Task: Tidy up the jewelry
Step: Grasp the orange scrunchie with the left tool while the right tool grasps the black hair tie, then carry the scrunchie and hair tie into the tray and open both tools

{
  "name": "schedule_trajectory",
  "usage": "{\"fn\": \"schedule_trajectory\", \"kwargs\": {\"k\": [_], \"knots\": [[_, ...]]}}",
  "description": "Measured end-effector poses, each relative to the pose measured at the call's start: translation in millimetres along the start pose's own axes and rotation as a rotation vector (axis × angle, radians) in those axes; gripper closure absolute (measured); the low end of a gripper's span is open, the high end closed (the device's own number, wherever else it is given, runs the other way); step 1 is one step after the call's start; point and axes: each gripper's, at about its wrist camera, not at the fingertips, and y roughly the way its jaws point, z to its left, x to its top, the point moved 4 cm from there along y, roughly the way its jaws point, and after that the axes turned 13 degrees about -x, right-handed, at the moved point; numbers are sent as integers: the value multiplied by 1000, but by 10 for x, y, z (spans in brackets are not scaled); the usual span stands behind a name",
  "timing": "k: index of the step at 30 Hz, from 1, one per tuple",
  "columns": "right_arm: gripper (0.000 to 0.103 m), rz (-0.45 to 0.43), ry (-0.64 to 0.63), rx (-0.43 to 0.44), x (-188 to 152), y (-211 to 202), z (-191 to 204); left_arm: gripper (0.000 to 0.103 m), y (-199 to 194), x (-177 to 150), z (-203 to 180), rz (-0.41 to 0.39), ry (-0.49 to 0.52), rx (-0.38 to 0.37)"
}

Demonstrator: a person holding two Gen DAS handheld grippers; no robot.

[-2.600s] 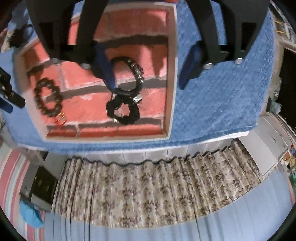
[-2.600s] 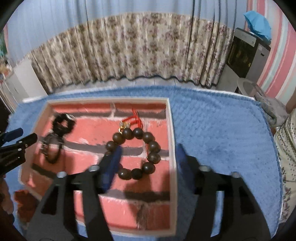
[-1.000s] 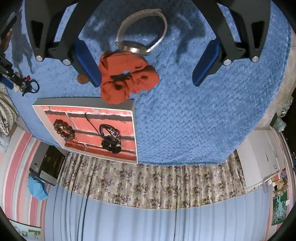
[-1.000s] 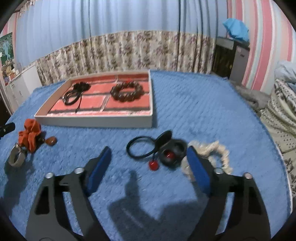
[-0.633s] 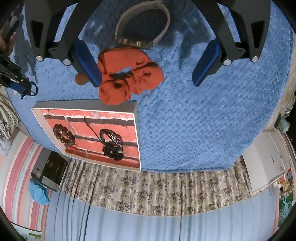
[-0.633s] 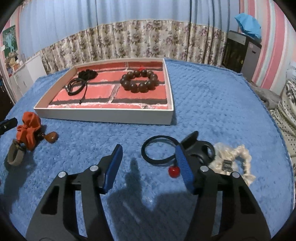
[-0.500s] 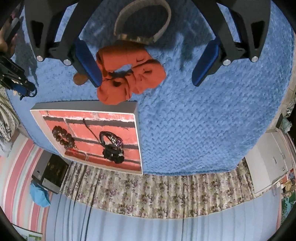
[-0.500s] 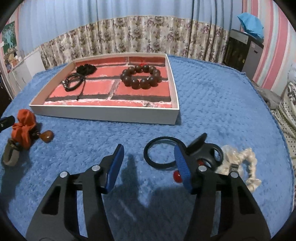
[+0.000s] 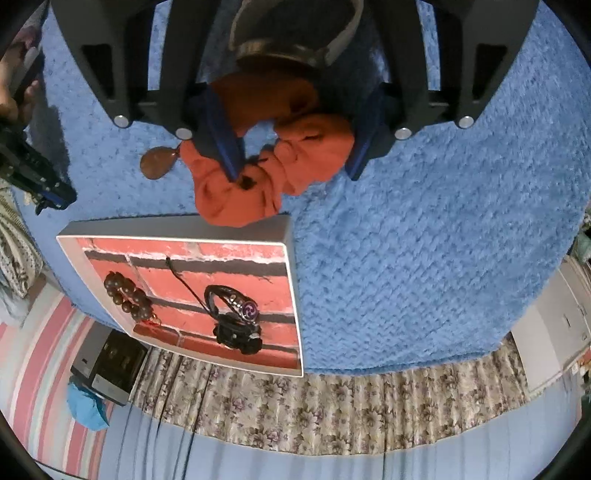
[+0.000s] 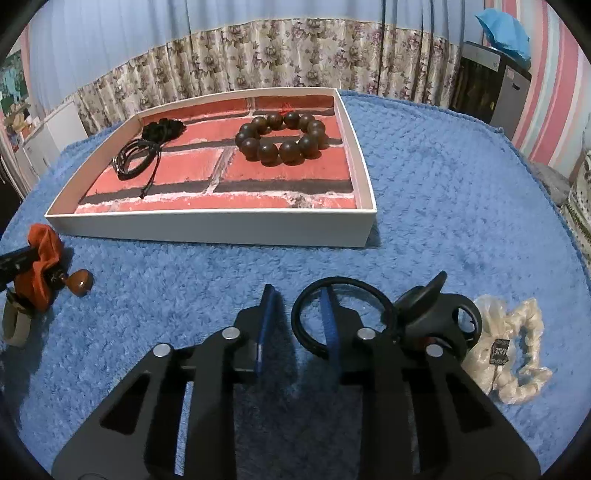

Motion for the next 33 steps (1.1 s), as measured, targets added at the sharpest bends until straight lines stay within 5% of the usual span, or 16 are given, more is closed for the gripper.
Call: {"fn": "schedule_trajectory", "kwargs": {"k": [6,14,33], "knots": [[96,-15,3,-1,12,5,-44,75,2,13,7,-17,-2,-11],[99,-99,10,-16,71,-140,-85,92,-103,24,23,-73,-9,-15],[99,-176,44,17,185,-395,-163,98,-368,94,-40,-160,-4,-34]]}}
